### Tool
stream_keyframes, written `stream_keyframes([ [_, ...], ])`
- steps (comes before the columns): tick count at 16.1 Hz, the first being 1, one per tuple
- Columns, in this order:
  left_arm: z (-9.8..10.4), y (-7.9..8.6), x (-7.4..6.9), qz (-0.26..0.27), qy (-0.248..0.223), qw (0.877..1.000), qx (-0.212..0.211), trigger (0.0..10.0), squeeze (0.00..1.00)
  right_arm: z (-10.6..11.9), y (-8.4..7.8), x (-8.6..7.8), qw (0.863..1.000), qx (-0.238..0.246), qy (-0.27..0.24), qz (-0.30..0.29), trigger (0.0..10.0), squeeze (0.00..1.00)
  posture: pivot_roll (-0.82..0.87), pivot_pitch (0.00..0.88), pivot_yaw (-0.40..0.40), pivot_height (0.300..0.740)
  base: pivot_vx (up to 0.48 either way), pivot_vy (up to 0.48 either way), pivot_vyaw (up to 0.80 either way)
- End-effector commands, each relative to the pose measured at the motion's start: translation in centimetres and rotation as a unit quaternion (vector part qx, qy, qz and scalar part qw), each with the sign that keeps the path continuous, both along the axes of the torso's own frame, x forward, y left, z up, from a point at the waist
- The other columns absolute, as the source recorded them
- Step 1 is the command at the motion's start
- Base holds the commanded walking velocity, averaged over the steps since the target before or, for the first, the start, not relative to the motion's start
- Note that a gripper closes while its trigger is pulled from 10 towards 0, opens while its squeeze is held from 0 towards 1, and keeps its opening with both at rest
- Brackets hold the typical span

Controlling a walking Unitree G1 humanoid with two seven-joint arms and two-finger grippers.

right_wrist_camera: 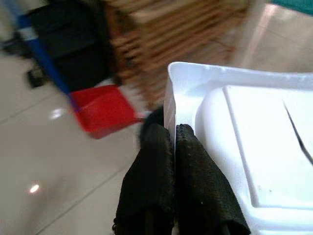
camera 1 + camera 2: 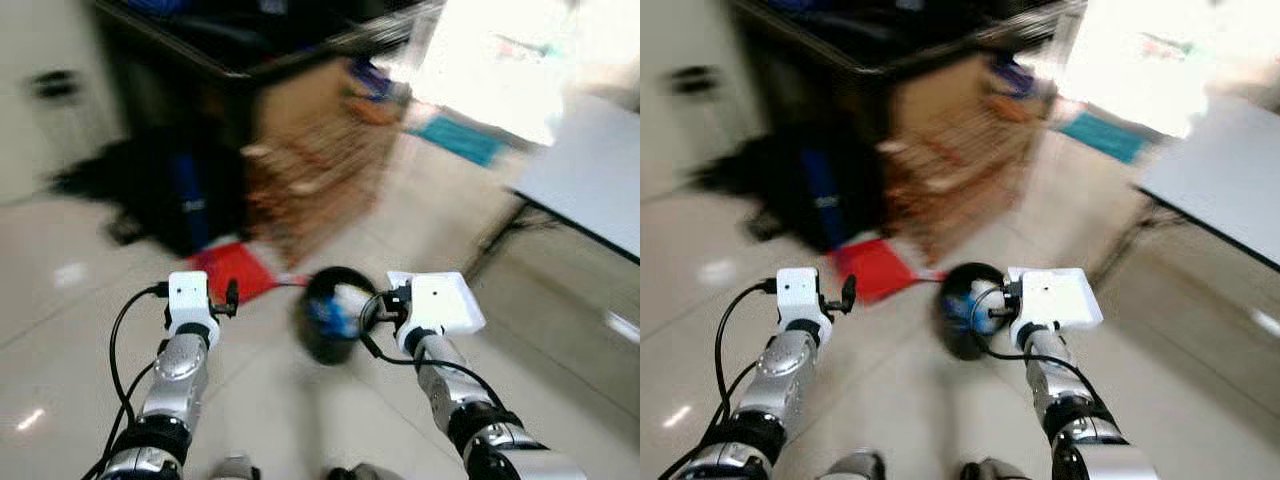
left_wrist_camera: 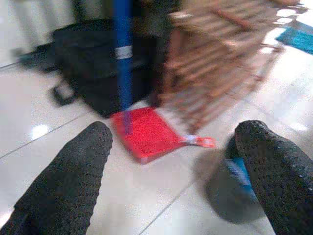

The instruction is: Picking trash to rubbish bin

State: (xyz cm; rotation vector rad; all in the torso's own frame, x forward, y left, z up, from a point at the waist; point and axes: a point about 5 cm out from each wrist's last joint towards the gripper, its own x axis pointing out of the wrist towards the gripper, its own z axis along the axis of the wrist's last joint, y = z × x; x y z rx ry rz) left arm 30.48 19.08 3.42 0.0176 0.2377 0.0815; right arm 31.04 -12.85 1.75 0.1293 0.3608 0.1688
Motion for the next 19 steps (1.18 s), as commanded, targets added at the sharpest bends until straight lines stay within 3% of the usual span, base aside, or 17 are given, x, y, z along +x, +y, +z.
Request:
stream_keyframes([
  [1, -0.37, -0.37, -0.26, -0.006, 0.006, 1.0, -0.001, 10.0, 0.0, 0.38, -0.07, 0.25, 1.0, -0.002, -0.009, 0.006, 10.0, 0.0, -0.01, 0.126, -0.125, 0.74, 0.0, 0.0, 0.8],
  [19, 0.15, -0.48, -0.07, -0.027, -0.005, 1.0, 0.013, 10.0, 0.0, 0.39, 0.07, 0.23, 1.0, -0.003, -0.009, 0.019, 10.0, 0.0, 0.0, 0.127, -0.128, 0.74, 0.0, 0.0, 0.8],
])
